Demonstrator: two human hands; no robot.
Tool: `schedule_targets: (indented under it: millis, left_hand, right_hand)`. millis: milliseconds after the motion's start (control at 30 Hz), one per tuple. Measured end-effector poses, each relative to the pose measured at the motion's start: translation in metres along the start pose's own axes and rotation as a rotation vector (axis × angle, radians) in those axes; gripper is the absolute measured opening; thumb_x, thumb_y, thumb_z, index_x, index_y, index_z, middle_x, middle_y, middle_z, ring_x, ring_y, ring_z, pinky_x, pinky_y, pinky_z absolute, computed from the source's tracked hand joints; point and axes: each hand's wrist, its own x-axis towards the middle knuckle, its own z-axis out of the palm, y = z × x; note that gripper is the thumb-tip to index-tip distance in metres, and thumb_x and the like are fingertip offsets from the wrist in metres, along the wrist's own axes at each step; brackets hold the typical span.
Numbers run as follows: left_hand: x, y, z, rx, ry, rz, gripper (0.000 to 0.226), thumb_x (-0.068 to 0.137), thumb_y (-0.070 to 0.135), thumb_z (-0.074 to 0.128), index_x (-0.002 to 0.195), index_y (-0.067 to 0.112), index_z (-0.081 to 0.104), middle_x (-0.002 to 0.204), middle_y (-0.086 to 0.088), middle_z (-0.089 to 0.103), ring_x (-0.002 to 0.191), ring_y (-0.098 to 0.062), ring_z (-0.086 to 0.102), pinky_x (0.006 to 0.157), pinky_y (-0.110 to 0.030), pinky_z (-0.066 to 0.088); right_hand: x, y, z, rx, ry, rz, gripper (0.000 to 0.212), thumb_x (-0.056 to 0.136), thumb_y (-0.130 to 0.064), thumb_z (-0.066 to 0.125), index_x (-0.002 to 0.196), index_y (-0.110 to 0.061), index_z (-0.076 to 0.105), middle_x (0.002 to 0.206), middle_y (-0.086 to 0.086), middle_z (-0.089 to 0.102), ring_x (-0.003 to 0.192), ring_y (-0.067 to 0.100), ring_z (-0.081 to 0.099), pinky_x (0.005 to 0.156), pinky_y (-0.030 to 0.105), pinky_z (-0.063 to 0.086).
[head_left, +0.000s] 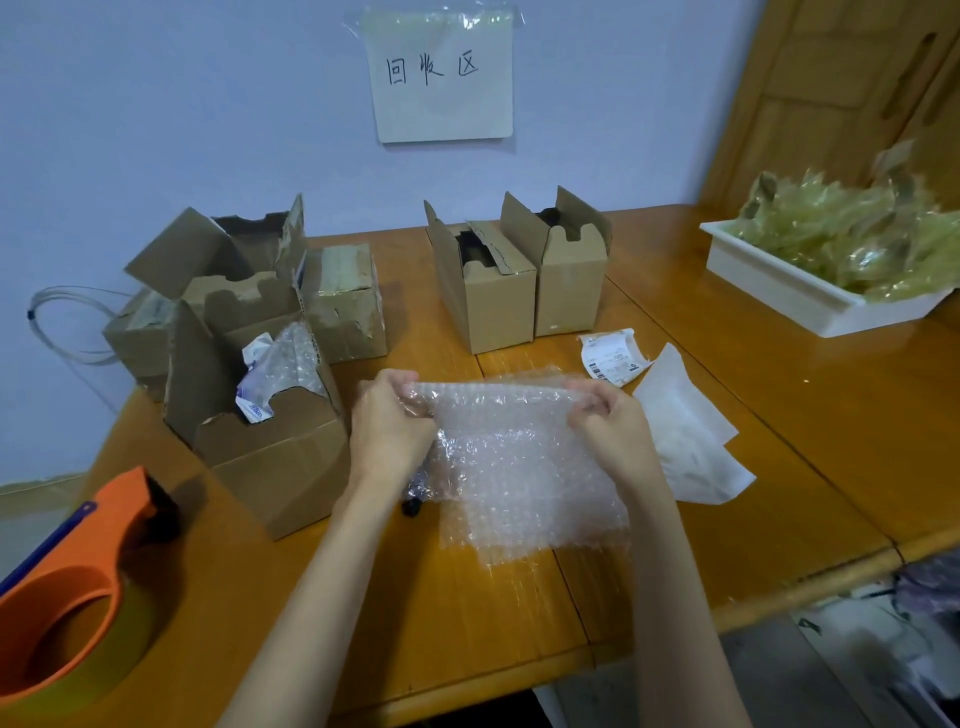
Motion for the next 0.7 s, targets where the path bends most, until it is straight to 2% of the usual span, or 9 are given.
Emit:
schedule_targets:
  millis: [100,167,300,400,467,500,567,633,700]
  left_hand:
    - [-0.007,0.002,-0.001,0.141,0.048,0.120,0.022,0.085,0.012,0.071,0.104,0.013,0.060,0.111,-0.002,0.036,0.093,-0.013,0.049,0.079,-0.018,0.039]
    - [-0.010,0.001,0.000,0.264,0.080,0.199,0.018,0.087,0.016,0.068,0.101,0.008,0.059,0.126,-0.008,0.033,0.119,-0.024,0.042,0.094,-0.026,0.041]
    - [-0.007,0.008,0.002,0.676,0.102,0.469,0.058,0.079,0.005,0.069,0.131,0.014,0.045,0.156,-0.012,0.021,0.149,-0.031,0.002,0.120,-0.054,0.010]
    - [-0.002,0.023,0.003,0.793,-0.032,0.642,0.063,0.082,0.020,0.068,0.138,0.029,0.043,0.139,0.004,0.051,0.137,-0.020,0.038,0.118,-0.048,-0.006]
    - [-0.002,0.033,0.003,0.698,-0.095,0.577,0.035,0.089,0.029,0.063,0.124,0.032,0.058,0.108,0.009,0.066,0.103,-0.016,0.060,0.110,-0.037,0.030]
    - [-0.001,0.035,0.004,0.622,-0.088,0.547,0.026,0.091,0.031,0.061,0.117,0.031,0.063,0.094,0.010,0.064,0.088,-0.015,0.061,0.088,-0.030,0.043]
    - [-0.002,0.038,0.005,0.398,-0.048,0.518,0.012,0.092,0.032,0.062,0.102,0.032,0.068,0.084,0.014,0.061,0.072,-0.009,0.056,0.065,-0.024,0.041]
    - [0.002,0.038,0.005,-0.002,-0.125,0.377,0.001,0.088,0.028,0.068,0.087,0.028,0.069,0.084,0.011,0.068,0.076,-0.010,0.064,0.069,-0.030,0.051]
    - [0.002,0.041,0.003,-0.424,-0.281,0.146,0.004,0.086,0.019,0.070,0.090,0.018,0.071,0.090,0.000,0.072,0.087,-0.020,0.069,0.081,-0.039,0.055]
  right_hand:
    - [0.004,0.002,0.002,-0.078,0.058,-0.031,0.028,0.073,-0.031,0.061,0.099,-0.025,0.068,0.115,0.004,0.053,0.096,0.016,0.055,0.083,0.035,0.049]
    - [0.005,0.001,0.002,-0.025,0.070,-0.052,0.018,0.082,-0.023,0.064,0.099,-0.018,0.065,0.120,-0.004,0.043,0.109,0.013,0.047,0.092,0.030,0.041]
    - [0.003,-0.002,0.004,0.055,0.038,-0.118,0.008,0.079,-0.021,0.058,0.083,-0.027,0.061,0.108,-0.004,0.057,0.100,0.014,0.050,0.088,0.034,0.042]
    - [0.002,-0.004,0.005,0.138,0.031,-0.183,0.017,0.081,-0.011,0.056,0.079,-0.028,0.059,0.093,-0.010,0.059,0.082,0.005,0.048,0.076,0.028,0.038]
    - [0.003,-0.005,0.006,0.177,0.042,-0.221,0.027,0.086,-0.007,0.059,0.094,-0.032,0.060,0.103,-0.018,0.058,0.098,0.003,0.050,0.089,0.030,0.039]
    - [0.003,-0.004,0.006,0.205,0.050,-0.221,0.035,0.087,-0.011,0.064,0.109,-0.037,0.057,0.116,-0.019,0.054,0.110,0.003,0.048,0.096,0.030,0.039]
    - [0.004,-0.003,0.008,0.250,0.063,-0.143,0.069,0.082,-0.026,0.074,0.139,-0.038,0.036,0.140,-0.010,0.040,0.129,0.010,0.039,0.106,0.034,0.037]
    - [0.004,-0.004,0.010,0.289,0.054,-0.046,0.094,0.077,-0.040,0.078,0.150,-0.033,0.019,0.153,-0.004,0.029,0.139,0.015,0.032,0.112,0.040,0.033]
    - [0.002,-0.008,0.011,0.337,0.030,0.017,0.095,0.077,-0.046,0.076,0.152,-0.027,0.020,0.152,-0.006,0.033,0.138,0.013,0.034,0.110,0.034,0.033]
